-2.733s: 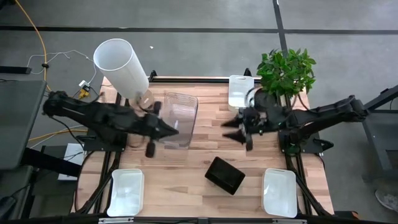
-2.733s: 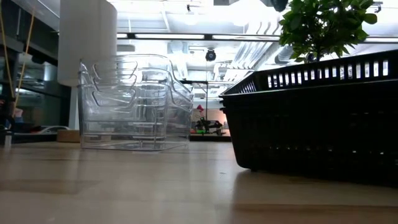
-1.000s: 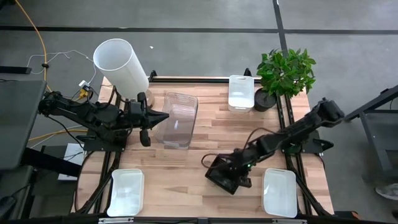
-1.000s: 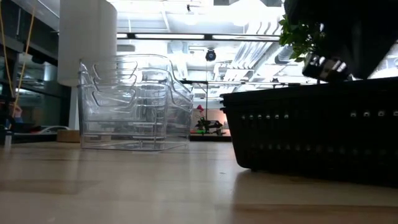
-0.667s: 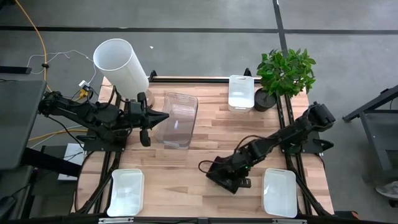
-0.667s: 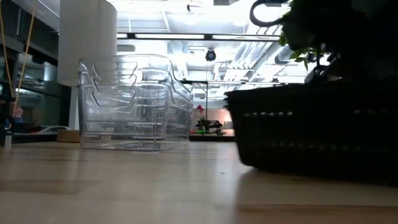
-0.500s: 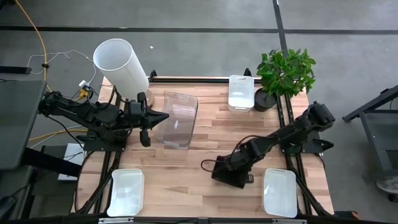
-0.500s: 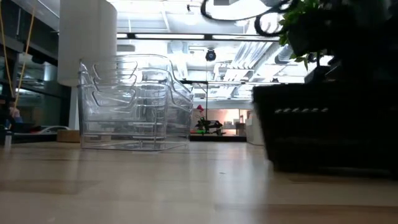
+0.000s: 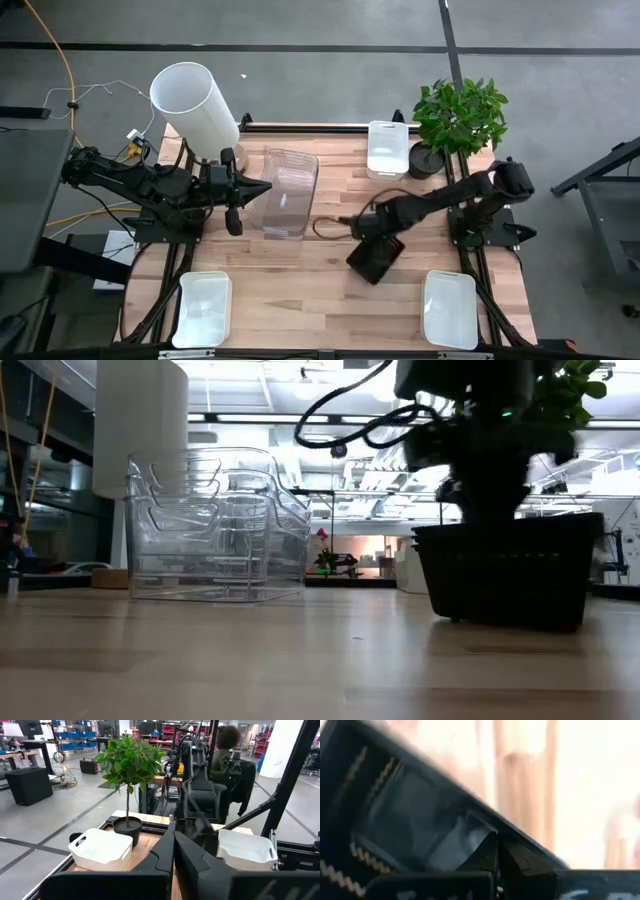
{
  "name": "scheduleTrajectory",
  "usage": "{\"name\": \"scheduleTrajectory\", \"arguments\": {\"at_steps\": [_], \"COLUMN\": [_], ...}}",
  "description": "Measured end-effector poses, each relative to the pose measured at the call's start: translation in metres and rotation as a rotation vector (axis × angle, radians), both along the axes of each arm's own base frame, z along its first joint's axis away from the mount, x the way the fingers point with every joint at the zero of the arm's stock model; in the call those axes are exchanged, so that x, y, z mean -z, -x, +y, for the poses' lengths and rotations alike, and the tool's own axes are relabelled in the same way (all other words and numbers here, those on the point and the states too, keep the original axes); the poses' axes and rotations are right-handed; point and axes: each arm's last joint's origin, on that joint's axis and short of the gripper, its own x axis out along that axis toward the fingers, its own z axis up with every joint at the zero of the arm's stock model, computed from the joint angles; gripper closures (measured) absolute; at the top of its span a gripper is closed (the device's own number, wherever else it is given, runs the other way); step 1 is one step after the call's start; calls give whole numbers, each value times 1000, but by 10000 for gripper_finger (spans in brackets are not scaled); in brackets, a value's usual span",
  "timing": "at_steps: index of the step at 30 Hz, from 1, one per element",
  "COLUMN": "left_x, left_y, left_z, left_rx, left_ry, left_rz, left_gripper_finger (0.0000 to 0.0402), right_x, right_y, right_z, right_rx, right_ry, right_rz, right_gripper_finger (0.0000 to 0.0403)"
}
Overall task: Stack baskets by color
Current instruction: Stack the left black bin on top of the right black bin
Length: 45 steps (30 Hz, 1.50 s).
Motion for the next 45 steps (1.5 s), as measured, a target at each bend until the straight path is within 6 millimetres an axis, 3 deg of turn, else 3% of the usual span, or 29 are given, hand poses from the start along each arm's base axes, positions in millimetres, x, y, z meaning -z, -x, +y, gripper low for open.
{"name": "scheduleTrajectory", "arguments": {"at_steps": [9, 15, 19, 25, 37, 45], "left_x": [0, 0, 0, 0, 0, 0], "left_y": [0, 0, 0, 0, 0, 0], "left_z": [1, 1, 1, 1, 1, 0], "left_rx": [-18, -18, -18, -18, -18, -14], "left_ry": [-26, -26, -26, -26, -26, -26], "left_rz": [8, 7, 7, 7, 7, 7], "left_gripper_finger": [401, 401, 401, 401, 401, 401], "right_x": [-1, 1, 2, 2, 2, 1], "right_y": [-8, 3, 15, 23, 15, 11], "right_z": [-54, -89, -99, -91, -45, -37], "right_rx": [200, 334, 385, 425, 407, 423], "right_ry": [69, 76, 57, -38, -148, -142], "right_rz": [-45, 52, 158, 257, 224, 170], "right_gripper_finger": [403, 403, 403, 403, 403, 403]}}
